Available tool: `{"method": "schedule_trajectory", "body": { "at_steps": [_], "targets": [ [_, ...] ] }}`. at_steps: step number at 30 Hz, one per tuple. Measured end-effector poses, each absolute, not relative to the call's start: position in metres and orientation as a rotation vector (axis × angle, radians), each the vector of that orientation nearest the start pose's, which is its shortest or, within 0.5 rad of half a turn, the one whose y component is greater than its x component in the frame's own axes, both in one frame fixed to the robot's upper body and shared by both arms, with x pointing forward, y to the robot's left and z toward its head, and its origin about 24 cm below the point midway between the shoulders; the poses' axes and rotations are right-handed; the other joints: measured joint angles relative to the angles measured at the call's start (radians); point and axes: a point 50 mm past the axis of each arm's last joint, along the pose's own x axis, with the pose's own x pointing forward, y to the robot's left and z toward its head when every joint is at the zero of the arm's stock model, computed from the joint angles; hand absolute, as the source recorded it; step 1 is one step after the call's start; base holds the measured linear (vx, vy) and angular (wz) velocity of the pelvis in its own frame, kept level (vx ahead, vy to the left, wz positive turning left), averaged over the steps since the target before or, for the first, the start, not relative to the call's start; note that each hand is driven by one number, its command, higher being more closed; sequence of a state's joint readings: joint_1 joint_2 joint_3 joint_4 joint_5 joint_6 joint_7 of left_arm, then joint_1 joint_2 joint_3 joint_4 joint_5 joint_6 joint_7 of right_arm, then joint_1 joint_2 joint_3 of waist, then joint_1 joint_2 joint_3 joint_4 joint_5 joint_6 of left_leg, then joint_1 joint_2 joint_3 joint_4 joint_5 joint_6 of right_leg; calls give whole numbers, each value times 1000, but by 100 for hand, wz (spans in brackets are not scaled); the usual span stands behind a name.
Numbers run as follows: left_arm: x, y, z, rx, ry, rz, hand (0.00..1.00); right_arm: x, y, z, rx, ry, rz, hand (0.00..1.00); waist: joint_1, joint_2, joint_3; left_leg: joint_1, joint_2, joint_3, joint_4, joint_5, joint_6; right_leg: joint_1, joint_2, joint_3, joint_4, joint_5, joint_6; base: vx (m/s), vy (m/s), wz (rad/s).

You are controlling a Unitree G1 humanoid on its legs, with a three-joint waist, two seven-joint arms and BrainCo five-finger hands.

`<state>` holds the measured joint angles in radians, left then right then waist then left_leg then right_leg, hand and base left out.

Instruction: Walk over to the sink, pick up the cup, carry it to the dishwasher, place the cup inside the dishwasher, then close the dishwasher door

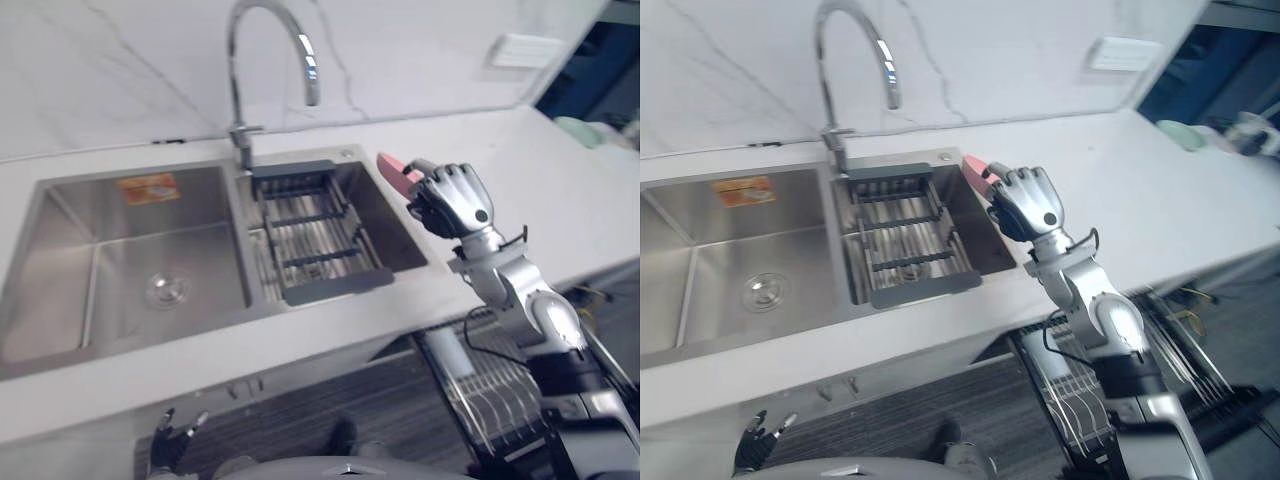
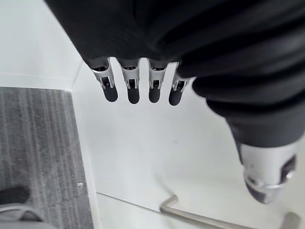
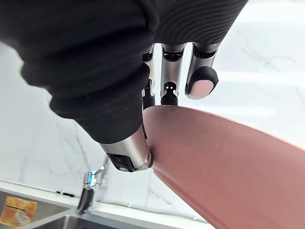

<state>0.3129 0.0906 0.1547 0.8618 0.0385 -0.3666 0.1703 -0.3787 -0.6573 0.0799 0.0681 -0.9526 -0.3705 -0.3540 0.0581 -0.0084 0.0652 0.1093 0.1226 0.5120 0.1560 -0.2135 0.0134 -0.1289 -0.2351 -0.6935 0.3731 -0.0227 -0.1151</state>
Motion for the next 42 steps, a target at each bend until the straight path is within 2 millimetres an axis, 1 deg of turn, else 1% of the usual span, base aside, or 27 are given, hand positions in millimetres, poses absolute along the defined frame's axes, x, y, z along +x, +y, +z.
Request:
{"method": "schedule_trajectory", "body": {
  "at_steps": [1,2,3,4,5,6,7,8,9,10,11,13,14,18,20,23,25,27,29,32,33,34,36,38,39,41,42],
  "targets": [
    [65,227,-136,150,790,392,0,299,-198,176,-1499,-861,-73,100,7,-13,-8,-2,4,18,12,0,0,12,-27,-11,18,-3,-2,33,-105,-100],
    [68,230,-135,146,789,402,0,306,-197,177,-1515,-862,-71,100,18,-33,-10,-3,13,40,35,-1,0,34,-48,-10,12,7,-9,26,-179,-94],
    [74,233,-134,144,784,411,0,311,-195,182,-1528,-876,-81,100,30,-54,-4,-7,29,53,68,-2,-3,58,-36,7,-50,44,36,9,-266,-102],
    [77,234,-135,139,802,414,0,314,-195,188,-1532,-889,-98,100,31,-63,-8,-11,55,60,84,0,-7,82,18,7,-136,62,49,-2,-330,-90],
    [77,232,-136,133,810,407,0,314,-196,193,-1532,-903,-110,100,31,-56,-8,-12,68,63,84,5,-17,105,56,14,-218,82,72,-8,-343,-62],
    [80,228,-137,124,812,393,0,313,-201,197,-1547,-908,-121,100,28,-60,-9,-16,70,64,84,10,-24,135,89,23,-312,99,100,0,-272,-39],
    [82,226,-137,115,811,388,0,312,-205,199,-1566,-904,-123,100,25,-60,-9,-20,70,65,84,12,-32,145,102,25,-352,106,111,-13,-241,-27],
    [85,220,-138,102,806,380,0,311,-213,203,-1585,-893,-130,100,23,-56,-7,-22,68,65,80,17,-48,162,121,28,-411,117,128,-27,-155,-17],
    [85,218,-138,93,807,383,0,310,-217,204,-1596,-885,-134,100,22,-53,-6,-21,68,65,78,19,-57,168,129,30,-431,119,131,-56,-150,-20],
    [82,217,-140,87,818,403,0,307,-227,204,-1616,-859,-143,100,21,-45,-9,-18,69,63,65,28,-74,174,141,29,-455,122,135,-83,-91,-10],
    [79,217,-141,94,830,395,0,303,-237,204,-1625,-828,-160,100,17,-30,-7,-14,72,60,53,38,-90,174,148,28,-455,122,135,-72,-59,-5],
    [73,215,-142,96,844,393,0,300,-249,206,-1645,-786,-187,100,8,-17,-6,3,69,59,14,49,-106,175,156,29,-455,122,135,-104,68,2],
    [72,215,-142,99,847,387,0,298,-255,206,-1639,-769,-212,100,-2,-11,-9,12,63,56,-8,56,-108,178,156,31,-455,122,135,-127,134,6],
    [75,220,-140,146,819,362,0,293,-263,201,-1623,-733,-226,100,-20,-18,-11,15,44,38,-41,57,-111,168,150,41,-463,132,137,-142,154,2],
    [77,227,-137,176,809,349,0,292,-263,195,-1617,-716,-208,100,-25,-43,2,11,31,40,-56,63,-101,155,140,54,-463,145,136,-150,175,-10],
    [76,227,-138,202,819,301,0,287,-269,188,-1597,-678,-229,100,-31,-55,-4,-8,21,42,-57,69,-93,132,131,61,-463,157,132,-105,132,-4],
    [77,224,-138,209,820,270,0,283,-276,186,-1599,-653,-247,100,-36,-50,-2,-22,12,43,-57,76,-88,116,123,65,-463,165,132,-74,117,-3],
    [77,220,-139,209,823,233,0,280,-282,181,-1584,-616,-278,100,-49,-38,0,-27,-1,45,-72,88,-84,101,116,71,-463,172,132,-60,118,-4],
    [79,218,-139,209,821,222,0,279,-287,173,-1570,-568,-299,100,-62,-28,3,-37,-7,48,-73,90,-83,85,112,82,-463,180,131,-50,94,-12],
    [83,218,-138,212,806,215,0,273,-297,165,-1566,-509,-333,100,-73,-20,13,-61,-15,58,-72,93,-79,50,106,103,-463,193,129,-75,102,-17],
    [83,218,-138,212,805,212,0,273,-297,164,-1561,-503,-341,100,-76,-18,17,-65,-17,62,-72,93,-78,44,105,109,-463,196,129,-94,114,-18],
    [84,216,-138,213,804,203,0,273,-298,164,-1559,-494,-353,100,-86,-13,22,-80,-22,63,-72,95,-75,25,101,116,-462,203,128,-97,117,-16],
    [92,216,-136,212,784,199,0,273,-300,164,-1559,-487,-362,100,-94,-7,44,-108,-26,64,-65,92,-66,-3,98,148,-457,217,129,-82,109,-12],
    [111,217,-131,215,734,195,0,276,-305,161,-1556,-452,-380,100,-97,-7,92,-157,-26,65,-32,86,-55,-42,91,186,-456,234,132,-104,118,-4],
    [115,217,-130,212,723,197,0,276,-306,162,-1554,-447,-385,100,-96,-6,101,-171,-26,65,-26,86,-53,-53,89,193,-456,239,131,-119,113,-1],
    [131,216,-123,192,669,205,0,283,-310,170,-1532,-440,-436,100,-101,-2,152,-229,-25,66,8,81,-41,-100,81,221,-456,258,135,-132,127,0],
    [134,216,-122,191,658,203,0,285,-310,173,-1528,-444,-450,100,-102,0,163,-245,-24,66,15,80,-39,-113,80,229,-456,265,137,-117,122,0]
  ]
}}
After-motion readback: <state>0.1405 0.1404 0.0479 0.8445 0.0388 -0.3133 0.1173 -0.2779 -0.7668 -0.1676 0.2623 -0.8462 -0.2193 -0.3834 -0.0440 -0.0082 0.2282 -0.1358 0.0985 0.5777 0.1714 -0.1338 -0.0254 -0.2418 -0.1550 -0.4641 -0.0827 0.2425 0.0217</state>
